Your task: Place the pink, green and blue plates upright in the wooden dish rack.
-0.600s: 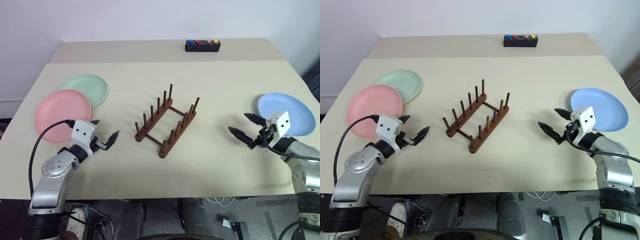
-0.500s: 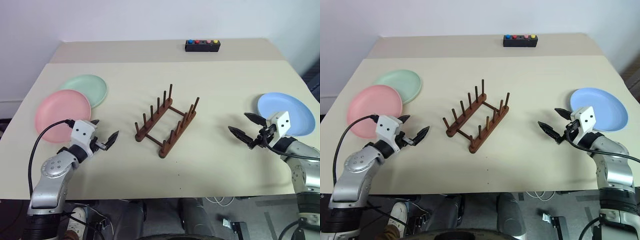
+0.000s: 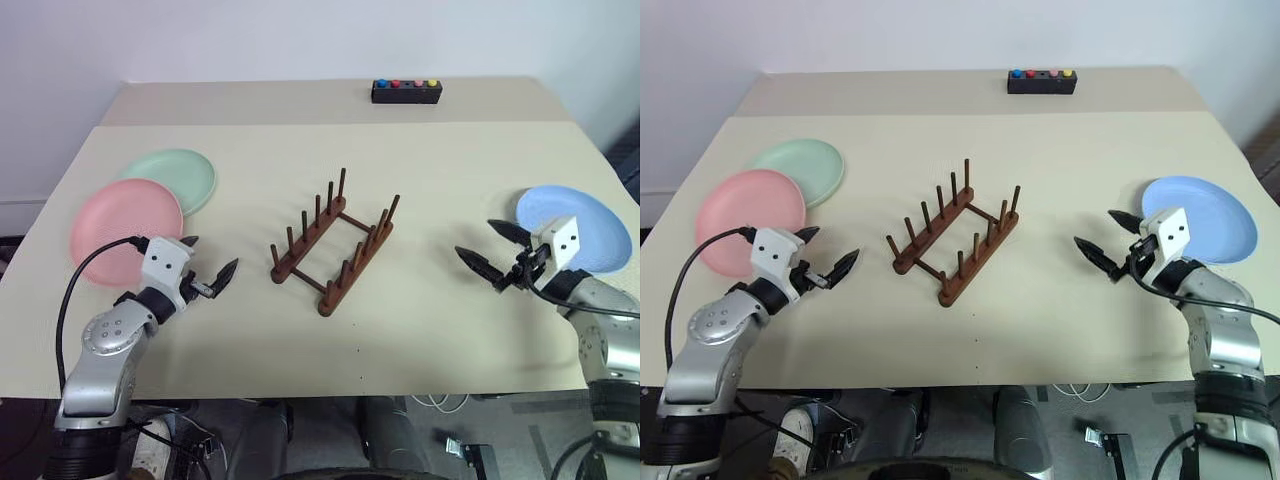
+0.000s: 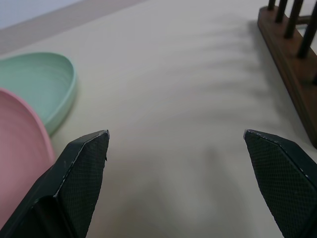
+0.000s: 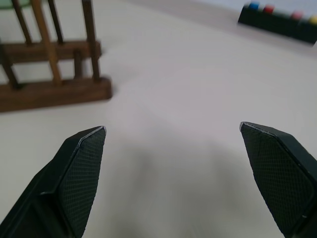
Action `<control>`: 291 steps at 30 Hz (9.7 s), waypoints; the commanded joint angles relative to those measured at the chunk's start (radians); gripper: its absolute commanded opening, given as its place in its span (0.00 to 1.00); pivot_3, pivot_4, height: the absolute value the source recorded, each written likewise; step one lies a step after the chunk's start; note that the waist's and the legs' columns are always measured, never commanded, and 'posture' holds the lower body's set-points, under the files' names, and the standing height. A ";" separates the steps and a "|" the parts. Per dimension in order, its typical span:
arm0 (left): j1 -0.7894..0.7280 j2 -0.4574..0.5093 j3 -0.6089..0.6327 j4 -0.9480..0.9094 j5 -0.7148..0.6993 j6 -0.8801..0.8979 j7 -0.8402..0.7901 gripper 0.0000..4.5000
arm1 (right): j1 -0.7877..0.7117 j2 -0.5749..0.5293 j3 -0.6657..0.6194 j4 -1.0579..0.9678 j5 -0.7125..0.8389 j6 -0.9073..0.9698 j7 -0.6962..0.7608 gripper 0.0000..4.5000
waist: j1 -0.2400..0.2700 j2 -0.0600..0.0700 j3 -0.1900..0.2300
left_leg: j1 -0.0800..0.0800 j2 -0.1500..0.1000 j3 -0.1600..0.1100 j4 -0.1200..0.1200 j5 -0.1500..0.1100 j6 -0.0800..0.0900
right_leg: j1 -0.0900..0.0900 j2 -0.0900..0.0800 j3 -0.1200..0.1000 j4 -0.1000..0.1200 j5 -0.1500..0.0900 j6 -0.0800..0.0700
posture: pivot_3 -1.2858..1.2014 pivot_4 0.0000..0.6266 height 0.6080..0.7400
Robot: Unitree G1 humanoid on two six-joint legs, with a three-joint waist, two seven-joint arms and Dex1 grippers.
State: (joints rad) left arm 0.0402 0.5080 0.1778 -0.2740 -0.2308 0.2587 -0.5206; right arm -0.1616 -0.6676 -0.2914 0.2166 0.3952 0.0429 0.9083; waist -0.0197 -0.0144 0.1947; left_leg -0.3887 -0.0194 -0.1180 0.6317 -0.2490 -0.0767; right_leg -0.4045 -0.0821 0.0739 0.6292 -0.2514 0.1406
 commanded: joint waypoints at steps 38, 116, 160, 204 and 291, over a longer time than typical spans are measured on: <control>-0.219 -0.111 -0.508 0.109 0.085 0.067 -0.213 0.19 | 0.303 0.029 -0.061 -0.534 0.075 0.174 -0.167 1.00 | 0.007 0.004 -0.002 | 0.006 0.000 0.000 0.001 0.000 0.000 | 0.007 0.000 0.000 -0.001 -0.003 -0.002 | 0.52 0.24 1.00; -0.466 -0.212 -0.566 0.356 0.122 -0.038 -0.469 0.02 | 0.317 0.009 0.026 -0.320 -0.209 0.073 -0.206 0.00 | 0.006 0.003 -0.002 | 0.005 -0.001 0.000 0.001 -0.001 0.001 | 0.007 0.000 0.000 -0.001 -0.004 0.000 | 0.52 0.24 1.00; -0.483 -0.218 -0.448 0.448 0.106 -0.106 -0.364 0.02 | 0.160 0.018 0.105 -0.185 -0.231 -0.033 -0.219 0.00 | 0.000 0.003 -0.002 | 0.006 -0.001 0.000 0.000 0.000 0.001 | 0.008 0.000 0.000 -0.001 -0.002 0.003 | 0.52 0.24 1.00; -0.452 0.216 0.359 0.734 -0.093 0.306 0.205 0.22 | 0.149 -0.078 0.205 -0.652 -0.033 0.149 -0.003 0.00 | 0.002 -0.005 0.001 | 0.005 0.000 -0.001 -0.001 -0.001 0.001 | 0.005 0.000 -0.001 0.000 -0.003 0.002 | 0.52 0.24 1.00; -0.871 -0.404 0.189 -0.058 -0.178 0.140 0.606 0.98 | -0.483 0.034 0.405 -0.282 -0.775 -0.413 -0.493 0.00 | 0.003 -0.007 0.002 | -0.003 -0.001 -0.001 0.000 0.000 -0.001 | -0.002 0.000 -0.001 0.000 -0.002 0.002 | 0.52 0.24 1.00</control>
State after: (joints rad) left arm -0.8343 0.0766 0.3644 -0.3430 -0.4297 0.4199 0.0864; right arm -0.6426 -0.6295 0.1977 -0.0144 -0.4837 -0.3841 0.4101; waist -0.0166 -0.0215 0.1962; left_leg -0.3913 -0.0203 -0.1189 0.6321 -0.2486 -0.0780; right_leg -0.4065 -0.0824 0.0730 0.6290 -0.2537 0.1421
